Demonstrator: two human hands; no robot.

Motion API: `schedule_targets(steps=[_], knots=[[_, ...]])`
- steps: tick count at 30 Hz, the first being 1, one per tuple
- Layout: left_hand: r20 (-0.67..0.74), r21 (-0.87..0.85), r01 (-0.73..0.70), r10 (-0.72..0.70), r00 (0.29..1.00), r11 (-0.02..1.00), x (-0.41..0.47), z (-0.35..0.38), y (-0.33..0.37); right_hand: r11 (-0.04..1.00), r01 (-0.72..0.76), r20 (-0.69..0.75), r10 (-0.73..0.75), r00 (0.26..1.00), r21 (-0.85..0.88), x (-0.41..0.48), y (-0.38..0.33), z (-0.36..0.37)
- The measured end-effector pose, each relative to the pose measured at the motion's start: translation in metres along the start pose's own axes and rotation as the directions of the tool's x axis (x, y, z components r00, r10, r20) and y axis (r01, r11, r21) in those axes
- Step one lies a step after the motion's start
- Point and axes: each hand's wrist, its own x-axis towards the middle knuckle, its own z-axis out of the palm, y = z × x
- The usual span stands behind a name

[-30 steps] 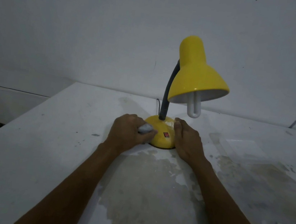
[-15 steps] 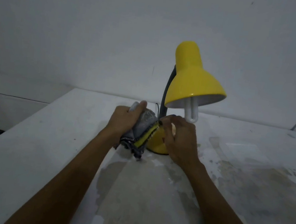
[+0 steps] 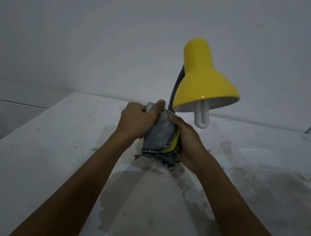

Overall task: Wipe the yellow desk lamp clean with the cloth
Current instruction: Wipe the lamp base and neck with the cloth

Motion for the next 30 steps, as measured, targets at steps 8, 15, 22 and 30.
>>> schedule_targets(steps=[8,15,22,30], knots=[[0.094,0.083,-0.058,0.05,0.994,0.995,-0.003,0.016,-0.015,0.994,-0.069,-0.066,0.063,0.996,-0.084,-0.007,-0.024,-0.05],[0.515,0.146,-0.141,0.046,0.856,0.979,-0.009,0.019,-0.055,0.842,0.069,-0.356,-0.298,0.886,-0.535,0.002,-0.038,-0.105],[0.539,0.144,-0.227,0.115,0.834,0.963,-0.009,0.023,-0.065,0.423,0.165,-0.147,-0.614,0.776,-0.891,0.012,-0.002,-0.086],[0.48,0.185,-0.221,0.109,0.871,0.957,-0.012,0.027,-0.068,0.368,0.293,-0.054,-0.698,0.715,-0.882,0.03,0.02,-0.068]])
